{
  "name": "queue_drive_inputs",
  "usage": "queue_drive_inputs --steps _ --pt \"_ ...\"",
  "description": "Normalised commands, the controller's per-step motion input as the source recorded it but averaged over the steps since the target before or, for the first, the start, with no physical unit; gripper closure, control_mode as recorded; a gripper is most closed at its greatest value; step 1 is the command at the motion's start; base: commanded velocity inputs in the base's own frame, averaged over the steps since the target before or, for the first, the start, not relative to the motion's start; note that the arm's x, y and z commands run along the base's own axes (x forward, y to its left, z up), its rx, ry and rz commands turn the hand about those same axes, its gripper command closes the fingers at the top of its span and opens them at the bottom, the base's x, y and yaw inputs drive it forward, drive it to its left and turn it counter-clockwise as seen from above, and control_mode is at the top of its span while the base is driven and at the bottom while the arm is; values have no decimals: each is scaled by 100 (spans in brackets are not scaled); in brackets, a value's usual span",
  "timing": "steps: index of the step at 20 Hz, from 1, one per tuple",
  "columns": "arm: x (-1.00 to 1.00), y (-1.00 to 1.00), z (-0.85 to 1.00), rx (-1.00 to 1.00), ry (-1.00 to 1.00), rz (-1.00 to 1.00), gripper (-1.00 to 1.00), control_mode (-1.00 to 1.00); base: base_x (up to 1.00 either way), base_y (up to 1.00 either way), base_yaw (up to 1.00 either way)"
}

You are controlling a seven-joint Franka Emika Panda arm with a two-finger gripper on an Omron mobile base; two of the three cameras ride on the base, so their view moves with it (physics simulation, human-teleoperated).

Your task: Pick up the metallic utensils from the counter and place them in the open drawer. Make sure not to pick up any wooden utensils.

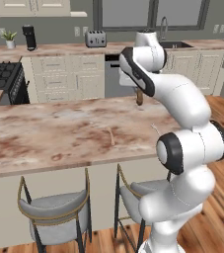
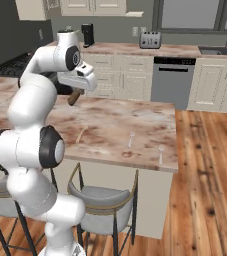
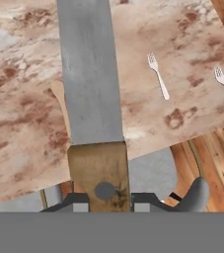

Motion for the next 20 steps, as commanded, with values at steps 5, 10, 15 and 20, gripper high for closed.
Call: queue_drive_inputs --steps 5,10,15,20 --pt "-79 0 -19 -3 -10 5 100 -100 0 0 0" --pt "-70 0 -1 0 -3 8 100 -100 0 0 0" --pt "-82 0 0 -1 -4 11 100 -100 0 0 0" --pt "-61 -6 0 -1 -16 15 100 -100 0 0 0"
